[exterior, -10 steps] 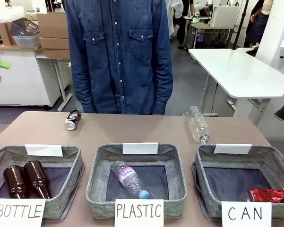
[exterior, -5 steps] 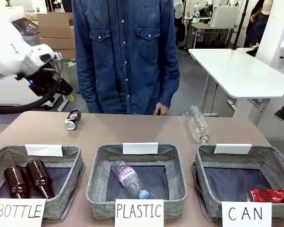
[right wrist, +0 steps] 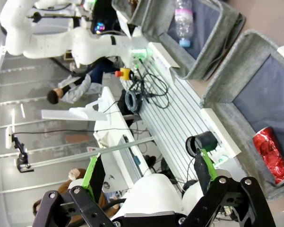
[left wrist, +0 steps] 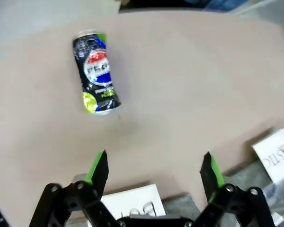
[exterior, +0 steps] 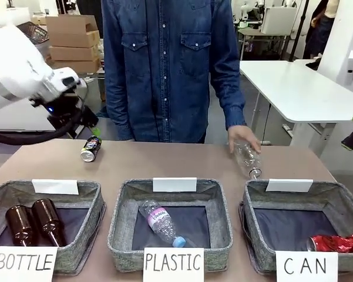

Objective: Sort the can waste into the basket.
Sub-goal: Pick up the can waste from the table and place it in the right Fabric basket.

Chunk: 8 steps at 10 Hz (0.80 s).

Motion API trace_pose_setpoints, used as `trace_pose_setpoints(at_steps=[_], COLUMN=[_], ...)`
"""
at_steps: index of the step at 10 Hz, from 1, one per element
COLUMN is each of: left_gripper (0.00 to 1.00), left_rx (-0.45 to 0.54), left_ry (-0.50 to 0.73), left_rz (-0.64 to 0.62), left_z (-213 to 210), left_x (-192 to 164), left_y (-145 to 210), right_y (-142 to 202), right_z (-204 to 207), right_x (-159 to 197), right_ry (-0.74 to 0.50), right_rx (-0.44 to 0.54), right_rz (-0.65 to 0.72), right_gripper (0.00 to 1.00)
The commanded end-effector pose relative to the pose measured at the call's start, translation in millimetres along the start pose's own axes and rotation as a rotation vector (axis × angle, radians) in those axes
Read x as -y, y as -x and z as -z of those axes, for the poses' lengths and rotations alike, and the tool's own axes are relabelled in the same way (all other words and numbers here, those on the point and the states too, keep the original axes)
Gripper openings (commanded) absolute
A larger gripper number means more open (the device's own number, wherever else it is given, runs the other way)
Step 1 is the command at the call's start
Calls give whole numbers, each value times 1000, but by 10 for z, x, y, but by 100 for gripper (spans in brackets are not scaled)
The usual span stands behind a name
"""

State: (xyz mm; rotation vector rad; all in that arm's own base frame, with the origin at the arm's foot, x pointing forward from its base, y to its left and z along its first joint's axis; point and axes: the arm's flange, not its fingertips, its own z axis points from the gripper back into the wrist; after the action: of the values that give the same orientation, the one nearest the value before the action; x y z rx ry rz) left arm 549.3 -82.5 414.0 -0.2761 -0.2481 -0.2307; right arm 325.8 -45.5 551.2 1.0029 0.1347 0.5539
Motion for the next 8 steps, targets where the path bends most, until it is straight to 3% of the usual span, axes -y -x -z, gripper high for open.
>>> trace_pose_setpoints(at_steps=[1, 2, 3, 5, 8], left_gripper=[100, 100, 100, 100, 100], left_rx=[-42, -43, -50, -40, -78], left_ry=[-115, -162, -115, -251, -229], left_rz=[-92, -109, -86, -179, -194], left_z=[456, 577, 703, 898, 1038], left_x=[-67, -107, -147, -280, -390], left_y=[-411, -485, -560, -645, -667], right_y=[33, 33, 33, 33, 33], right_z=[-25, -25, -25, -25, -25], right_x=[10, 10, 10, 10, 10], right_ry=[9, 9, 9, 9, 9], right_rx=[-12, -12, -12, -12, -12], right_rz=[-18, -18, -18, -18, -18], right_gripper=[100, 100, 100, 100, 100])
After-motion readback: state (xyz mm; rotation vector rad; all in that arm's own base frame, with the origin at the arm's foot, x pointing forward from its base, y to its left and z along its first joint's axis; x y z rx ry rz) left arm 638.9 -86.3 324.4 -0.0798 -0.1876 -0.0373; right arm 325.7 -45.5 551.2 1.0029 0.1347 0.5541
